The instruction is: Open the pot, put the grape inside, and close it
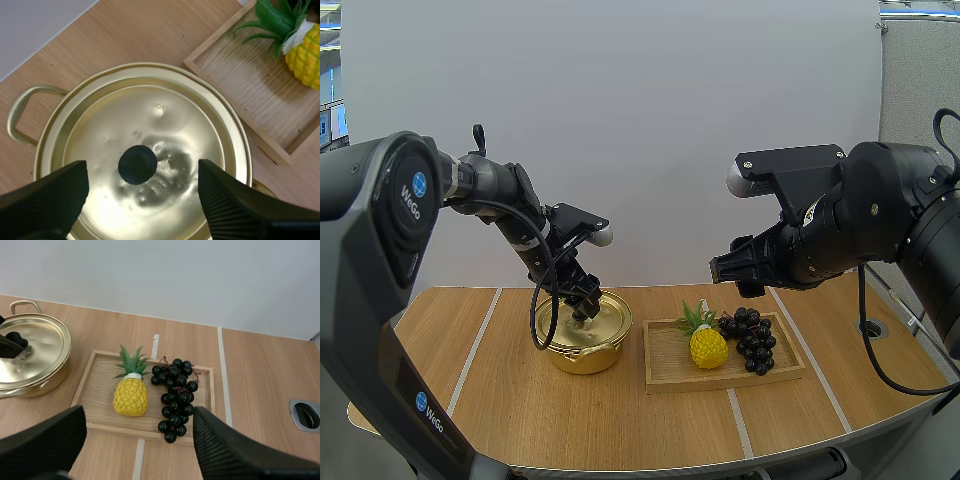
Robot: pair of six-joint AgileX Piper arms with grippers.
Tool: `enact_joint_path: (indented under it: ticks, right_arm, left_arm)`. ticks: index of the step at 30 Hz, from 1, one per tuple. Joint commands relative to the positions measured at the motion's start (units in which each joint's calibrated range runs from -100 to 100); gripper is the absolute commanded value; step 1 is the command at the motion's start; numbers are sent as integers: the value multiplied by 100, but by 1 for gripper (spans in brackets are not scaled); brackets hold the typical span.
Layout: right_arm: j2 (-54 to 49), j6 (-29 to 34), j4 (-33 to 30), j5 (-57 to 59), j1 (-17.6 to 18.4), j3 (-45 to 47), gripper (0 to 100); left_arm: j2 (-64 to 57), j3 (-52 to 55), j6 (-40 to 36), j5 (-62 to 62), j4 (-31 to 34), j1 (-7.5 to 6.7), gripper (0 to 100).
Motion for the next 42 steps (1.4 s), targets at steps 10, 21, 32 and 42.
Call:
enact_joint_path:
  ticks: [10, 21, 32, 42]
  right_arm:
    - [-67, 2, 1, 7, -26, -41, 100]
    - [-67, 2, 1, 7, -26, -41, 100]
    - [-67, 2, 1, 7, -26, -41, 100]
    - [-67, 2, 1, 7, -26, -41, 100]
  left_arm:
    - [300, -304, 64, -203, -43, -33, 100]
    - [623, -364, 64, -178, -43, -33, 100]
    - [637, -369, 25, -200, -43, -33, 100]
    - [624, -369, 25, -69, -43, -33, 0]
